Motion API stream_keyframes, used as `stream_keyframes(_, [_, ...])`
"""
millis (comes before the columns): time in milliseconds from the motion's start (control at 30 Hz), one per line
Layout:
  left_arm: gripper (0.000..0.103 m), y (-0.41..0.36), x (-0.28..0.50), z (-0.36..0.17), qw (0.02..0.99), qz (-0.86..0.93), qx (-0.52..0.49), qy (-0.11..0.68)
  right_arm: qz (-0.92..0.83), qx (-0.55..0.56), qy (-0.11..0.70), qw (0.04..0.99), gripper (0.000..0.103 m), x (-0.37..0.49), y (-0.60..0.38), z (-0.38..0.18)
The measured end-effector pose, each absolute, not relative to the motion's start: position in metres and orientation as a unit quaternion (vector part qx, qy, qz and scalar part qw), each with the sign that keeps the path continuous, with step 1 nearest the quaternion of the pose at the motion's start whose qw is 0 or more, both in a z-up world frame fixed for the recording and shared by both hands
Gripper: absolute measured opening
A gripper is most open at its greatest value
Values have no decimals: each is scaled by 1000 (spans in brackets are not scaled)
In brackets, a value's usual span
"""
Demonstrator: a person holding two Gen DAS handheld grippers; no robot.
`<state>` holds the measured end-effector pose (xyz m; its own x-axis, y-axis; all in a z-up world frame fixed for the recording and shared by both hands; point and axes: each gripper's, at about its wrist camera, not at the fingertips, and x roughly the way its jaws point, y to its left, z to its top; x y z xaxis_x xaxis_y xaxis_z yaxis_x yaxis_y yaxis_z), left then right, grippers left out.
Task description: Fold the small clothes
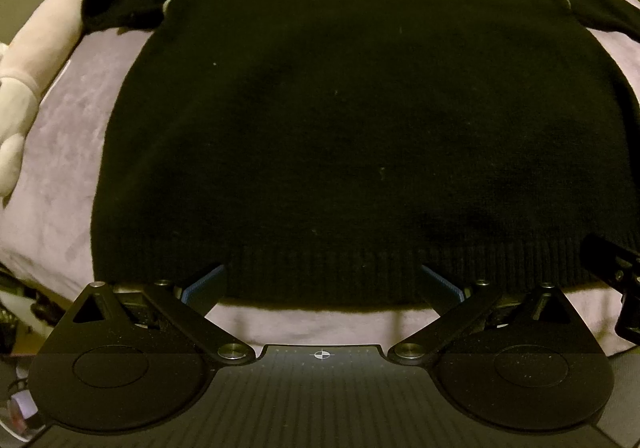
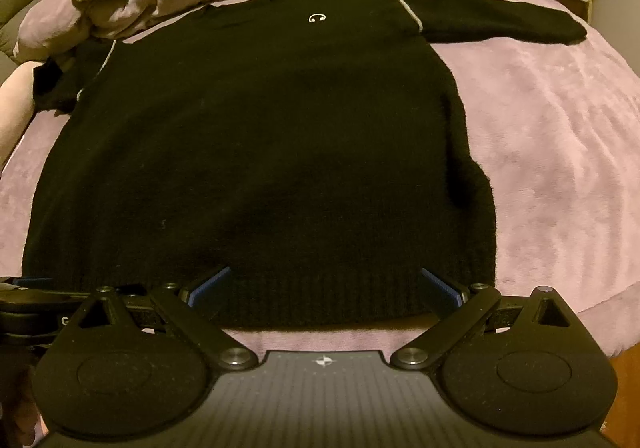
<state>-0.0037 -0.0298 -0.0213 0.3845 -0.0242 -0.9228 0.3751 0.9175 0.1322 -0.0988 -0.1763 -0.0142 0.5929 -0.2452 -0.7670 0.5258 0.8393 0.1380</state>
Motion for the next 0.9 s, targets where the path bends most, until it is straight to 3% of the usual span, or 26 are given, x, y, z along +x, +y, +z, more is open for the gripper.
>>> stream_keyframes(433, [103,-31,1,-24,811,-115,160,550,-198,202,394,874,99,-97,-188,-25])
stream_keyframes(633, [103,-33,11,-20,823,-103,141,540,-140,289,292,901,99,-118,-218,-33])
stream_keyframes(900, [103,-46,50,-18,853,-49,116,506,-171,384,239,875,99,-133,-330,-41])
